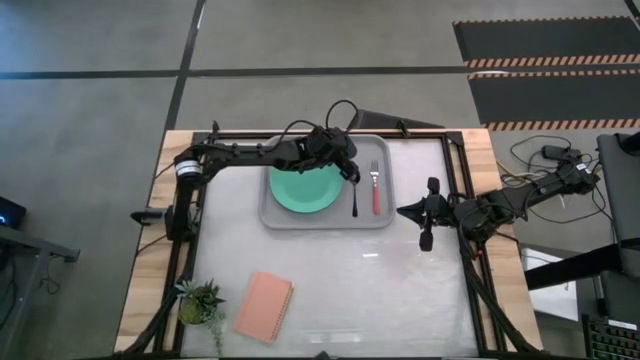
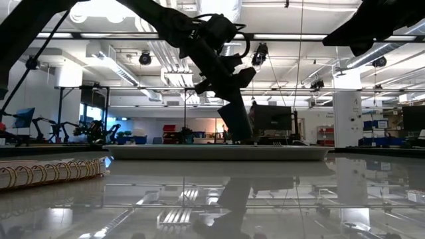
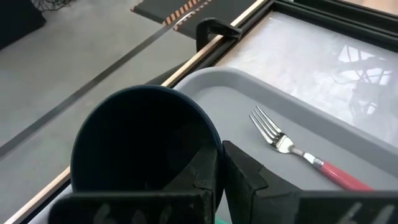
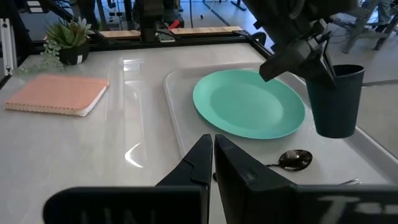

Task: Pick and place plate/cup/fork/spoon on tray
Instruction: Put the black cup to the right of the green plate on the gray food tray

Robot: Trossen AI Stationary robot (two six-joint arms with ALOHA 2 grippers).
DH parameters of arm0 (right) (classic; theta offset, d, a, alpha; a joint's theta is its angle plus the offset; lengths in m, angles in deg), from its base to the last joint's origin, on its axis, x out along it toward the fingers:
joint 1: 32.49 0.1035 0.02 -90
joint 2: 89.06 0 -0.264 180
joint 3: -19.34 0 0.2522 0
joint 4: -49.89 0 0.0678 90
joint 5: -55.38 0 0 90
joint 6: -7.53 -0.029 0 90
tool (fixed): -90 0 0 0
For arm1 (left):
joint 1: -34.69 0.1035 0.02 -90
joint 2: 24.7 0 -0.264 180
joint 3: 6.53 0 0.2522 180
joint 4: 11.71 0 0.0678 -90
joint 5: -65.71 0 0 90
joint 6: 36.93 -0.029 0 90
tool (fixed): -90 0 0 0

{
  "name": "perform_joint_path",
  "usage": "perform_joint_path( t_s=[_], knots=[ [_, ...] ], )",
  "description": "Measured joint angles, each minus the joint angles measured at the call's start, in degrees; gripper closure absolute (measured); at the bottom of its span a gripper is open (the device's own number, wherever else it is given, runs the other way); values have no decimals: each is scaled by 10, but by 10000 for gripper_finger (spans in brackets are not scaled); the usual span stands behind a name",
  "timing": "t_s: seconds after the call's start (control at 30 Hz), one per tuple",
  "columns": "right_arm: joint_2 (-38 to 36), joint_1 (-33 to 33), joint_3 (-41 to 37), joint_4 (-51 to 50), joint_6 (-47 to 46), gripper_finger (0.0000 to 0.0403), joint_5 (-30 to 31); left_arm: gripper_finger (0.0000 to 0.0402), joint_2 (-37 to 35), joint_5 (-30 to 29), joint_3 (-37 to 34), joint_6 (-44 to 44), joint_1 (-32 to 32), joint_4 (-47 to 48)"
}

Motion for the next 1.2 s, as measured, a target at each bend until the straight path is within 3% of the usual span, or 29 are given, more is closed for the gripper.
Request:
perform_joint_path(
  t_s=[1.2],
  knots=[
    [0, 0, 0, 10, 6, 394, 0, 402, 24, 2, -11, 1, 9, -42]
  ],
)
